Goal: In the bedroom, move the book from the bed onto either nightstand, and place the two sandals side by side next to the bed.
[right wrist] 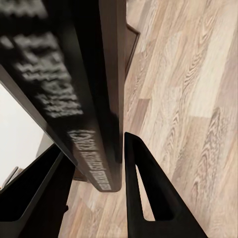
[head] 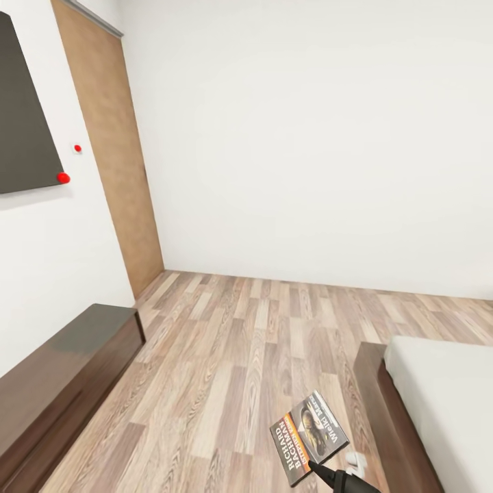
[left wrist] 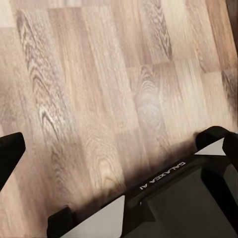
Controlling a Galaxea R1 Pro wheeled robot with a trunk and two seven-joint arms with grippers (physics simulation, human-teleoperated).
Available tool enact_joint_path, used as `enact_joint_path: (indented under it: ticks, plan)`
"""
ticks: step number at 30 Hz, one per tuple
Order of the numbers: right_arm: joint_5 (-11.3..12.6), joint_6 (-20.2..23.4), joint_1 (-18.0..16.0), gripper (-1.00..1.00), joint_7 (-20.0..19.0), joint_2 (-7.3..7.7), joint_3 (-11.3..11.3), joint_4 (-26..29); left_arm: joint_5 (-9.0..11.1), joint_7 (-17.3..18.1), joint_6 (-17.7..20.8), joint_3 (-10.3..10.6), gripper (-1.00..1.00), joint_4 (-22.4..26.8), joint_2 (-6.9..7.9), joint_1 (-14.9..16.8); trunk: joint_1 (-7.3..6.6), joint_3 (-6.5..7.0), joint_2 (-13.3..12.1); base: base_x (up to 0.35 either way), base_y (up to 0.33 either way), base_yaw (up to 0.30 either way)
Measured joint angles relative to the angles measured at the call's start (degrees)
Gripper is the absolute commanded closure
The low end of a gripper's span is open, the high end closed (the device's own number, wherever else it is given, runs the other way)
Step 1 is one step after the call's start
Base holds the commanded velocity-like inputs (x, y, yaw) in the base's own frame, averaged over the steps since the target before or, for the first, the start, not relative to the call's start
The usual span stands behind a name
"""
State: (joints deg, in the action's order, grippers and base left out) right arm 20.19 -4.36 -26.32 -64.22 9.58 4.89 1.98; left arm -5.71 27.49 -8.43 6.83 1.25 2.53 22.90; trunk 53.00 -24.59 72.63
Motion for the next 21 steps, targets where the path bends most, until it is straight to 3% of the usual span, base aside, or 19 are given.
enact_joint_path:
  ticks: [21]
  plan:
    - [0.0, 0.0, 0.0, 1.00, 0.1, 0.00, 0.0, 0.0, 0.0, 0.0, 0.0, 0.0, -1.00, 0.0, 0.00, 0.0, 0.00, 0.00, 0.0, 0.269, 0.000, 0.000]
